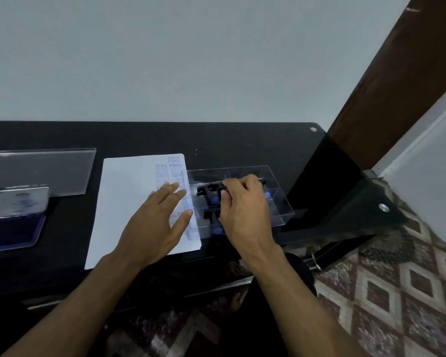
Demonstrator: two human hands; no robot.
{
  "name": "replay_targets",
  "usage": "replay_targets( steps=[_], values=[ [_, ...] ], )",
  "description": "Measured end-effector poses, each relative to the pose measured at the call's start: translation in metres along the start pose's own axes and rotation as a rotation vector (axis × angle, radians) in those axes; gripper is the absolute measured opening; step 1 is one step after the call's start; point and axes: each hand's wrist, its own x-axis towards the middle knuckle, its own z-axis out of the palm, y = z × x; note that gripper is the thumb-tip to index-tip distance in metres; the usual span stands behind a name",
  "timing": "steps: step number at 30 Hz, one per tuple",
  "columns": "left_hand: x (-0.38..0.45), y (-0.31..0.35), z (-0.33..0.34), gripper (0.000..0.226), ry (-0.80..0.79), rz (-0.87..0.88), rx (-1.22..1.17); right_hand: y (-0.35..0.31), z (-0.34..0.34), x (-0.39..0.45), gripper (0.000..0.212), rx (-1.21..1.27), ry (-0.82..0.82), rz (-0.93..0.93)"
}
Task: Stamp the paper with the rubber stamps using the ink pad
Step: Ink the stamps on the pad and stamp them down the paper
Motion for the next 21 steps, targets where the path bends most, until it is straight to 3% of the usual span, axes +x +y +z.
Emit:
replay_targets(
  steps=[8,21],
  values=[
    [-0.04,-0.056,-0.047,0.058,0.094,-0.161,0.063,-0.082,0.038,-0.001,0.024,0.145,-0.2,-0.086],
    [-0.117,-0.151,-0.115,0.055,0.256,-0.382,0.129,-0.203,0.106,-0.02,0.029,0.336,-0.355,-0.301]
  ],
)
